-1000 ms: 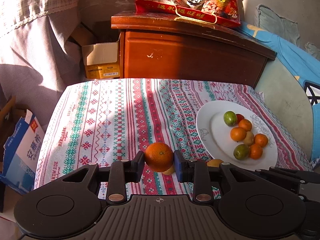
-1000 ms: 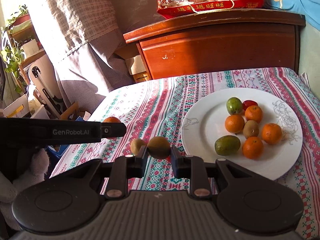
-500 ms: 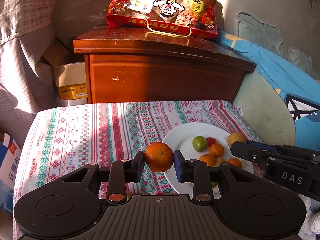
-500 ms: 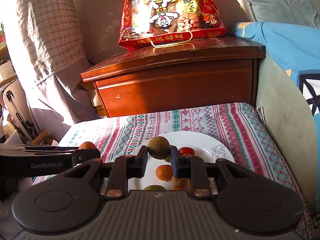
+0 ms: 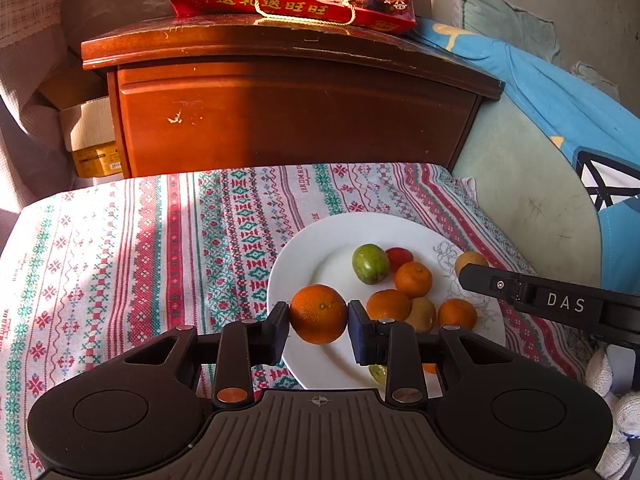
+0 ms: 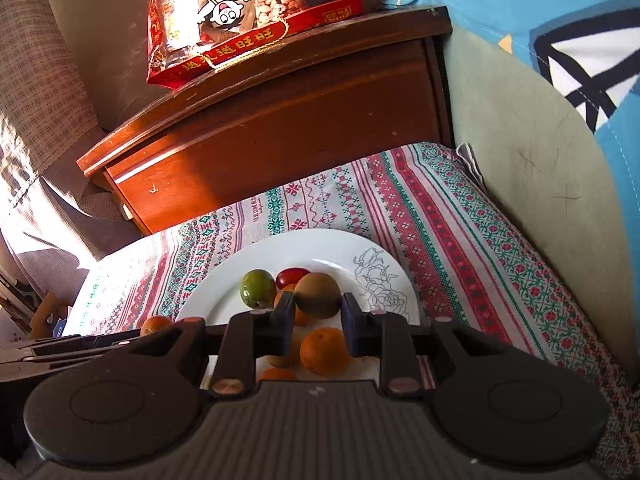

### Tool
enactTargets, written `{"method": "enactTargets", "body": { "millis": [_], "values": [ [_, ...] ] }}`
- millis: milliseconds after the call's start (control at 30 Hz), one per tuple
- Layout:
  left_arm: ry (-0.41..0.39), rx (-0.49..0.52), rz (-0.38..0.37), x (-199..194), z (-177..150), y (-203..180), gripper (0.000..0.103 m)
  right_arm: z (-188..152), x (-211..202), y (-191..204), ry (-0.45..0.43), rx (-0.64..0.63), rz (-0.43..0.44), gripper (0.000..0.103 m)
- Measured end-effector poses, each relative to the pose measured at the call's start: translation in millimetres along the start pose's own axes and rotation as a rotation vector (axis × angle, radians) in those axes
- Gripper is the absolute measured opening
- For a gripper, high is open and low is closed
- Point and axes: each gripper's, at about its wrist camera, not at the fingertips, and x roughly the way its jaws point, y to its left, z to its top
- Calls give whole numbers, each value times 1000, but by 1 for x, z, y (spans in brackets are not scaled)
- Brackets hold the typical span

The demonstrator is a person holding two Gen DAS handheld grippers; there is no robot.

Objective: Organize fruits
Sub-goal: 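Lower the tangerine and kiwi onto the white plate and open both tools, then withdraw both tools from the plate toward the last fruits on the cloth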

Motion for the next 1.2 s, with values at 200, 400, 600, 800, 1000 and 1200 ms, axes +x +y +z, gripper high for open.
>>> {"method": "enactTargets", "body": {
  "millis": [200, 400, 600, 800, 1000, 1200],
  "values": [
    [7, 1, -13, 8, -2, -4, 29, -2, 2, 2, 3, 10, -2, 28],
    [-15, -24, -28, 1, 1, -6, 44, 3, -4, 4, -15, 20, 13, 28],
    [-59, -50, -38, -22, 15, -1, 48, 4, -16, 16, -29, 9, 50, 28],
    [-90, -63, -8, -50, 18, 14, 51, -2, -30, 35, -36, -24, 89, 28],
    [-100, -85, 46, -73, 13, 32, 51, -13, -36, 54, -35, -38, 137, 28],
    [-105, -132, 95, -95, 5, 51, 51, -32, -35, 77, 3, -81, 193, 28]
  ]
}}
